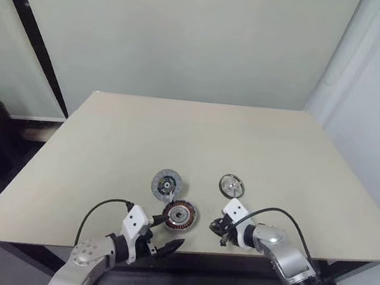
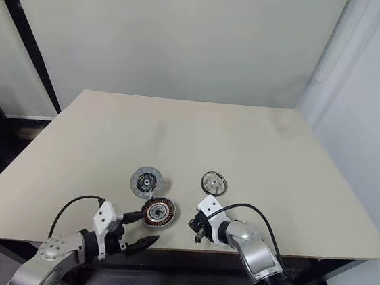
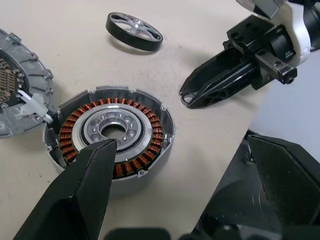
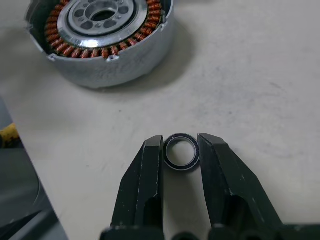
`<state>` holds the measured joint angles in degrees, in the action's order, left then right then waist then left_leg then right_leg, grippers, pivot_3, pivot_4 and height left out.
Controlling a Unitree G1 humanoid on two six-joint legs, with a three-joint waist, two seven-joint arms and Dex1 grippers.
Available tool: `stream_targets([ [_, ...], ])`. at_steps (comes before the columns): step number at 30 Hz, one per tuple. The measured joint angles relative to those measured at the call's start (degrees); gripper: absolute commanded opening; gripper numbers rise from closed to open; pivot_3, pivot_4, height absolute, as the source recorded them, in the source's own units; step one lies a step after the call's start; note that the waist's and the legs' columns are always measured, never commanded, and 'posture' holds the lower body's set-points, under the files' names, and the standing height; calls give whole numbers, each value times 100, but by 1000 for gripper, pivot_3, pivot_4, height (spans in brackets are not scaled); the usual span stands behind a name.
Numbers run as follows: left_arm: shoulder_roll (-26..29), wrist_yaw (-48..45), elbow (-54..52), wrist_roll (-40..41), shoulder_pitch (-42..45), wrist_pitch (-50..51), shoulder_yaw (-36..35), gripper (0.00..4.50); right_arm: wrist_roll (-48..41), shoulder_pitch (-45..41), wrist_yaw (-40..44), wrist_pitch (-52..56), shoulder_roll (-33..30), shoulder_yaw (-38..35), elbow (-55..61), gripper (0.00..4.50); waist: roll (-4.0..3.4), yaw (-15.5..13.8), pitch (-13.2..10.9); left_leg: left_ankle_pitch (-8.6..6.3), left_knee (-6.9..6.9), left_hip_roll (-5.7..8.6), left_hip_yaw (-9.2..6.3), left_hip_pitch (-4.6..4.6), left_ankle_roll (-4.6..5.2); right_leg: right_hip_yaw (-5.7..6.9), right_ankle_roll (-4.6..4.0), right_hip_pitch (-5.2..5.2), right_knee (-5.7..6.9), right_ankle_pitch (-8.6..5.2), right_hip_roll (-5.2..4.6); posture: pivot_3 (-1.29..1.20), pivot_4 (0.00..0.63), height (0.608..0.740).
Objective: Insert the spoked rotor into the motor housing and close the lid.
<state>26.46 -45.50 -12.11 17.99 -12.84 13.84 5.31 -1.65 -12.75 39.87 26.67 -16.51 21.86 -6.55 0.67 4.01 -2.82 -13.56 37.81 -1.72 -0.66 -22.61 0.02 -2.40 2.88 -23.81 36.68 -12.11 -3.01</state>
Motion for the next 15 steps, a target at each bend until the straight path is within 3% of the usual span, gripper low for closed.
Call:
stream_targets([
  [15, -68, 192, 220, 95, -141, -224, -483, 4500, -50, -923, 45, 190, 552, 47, 49, 699, -2, 1, -1, 1, -8, -2, 1, -3, 2, 1, 0, -7, 2, 0, 4, 0, 0, 740],
])
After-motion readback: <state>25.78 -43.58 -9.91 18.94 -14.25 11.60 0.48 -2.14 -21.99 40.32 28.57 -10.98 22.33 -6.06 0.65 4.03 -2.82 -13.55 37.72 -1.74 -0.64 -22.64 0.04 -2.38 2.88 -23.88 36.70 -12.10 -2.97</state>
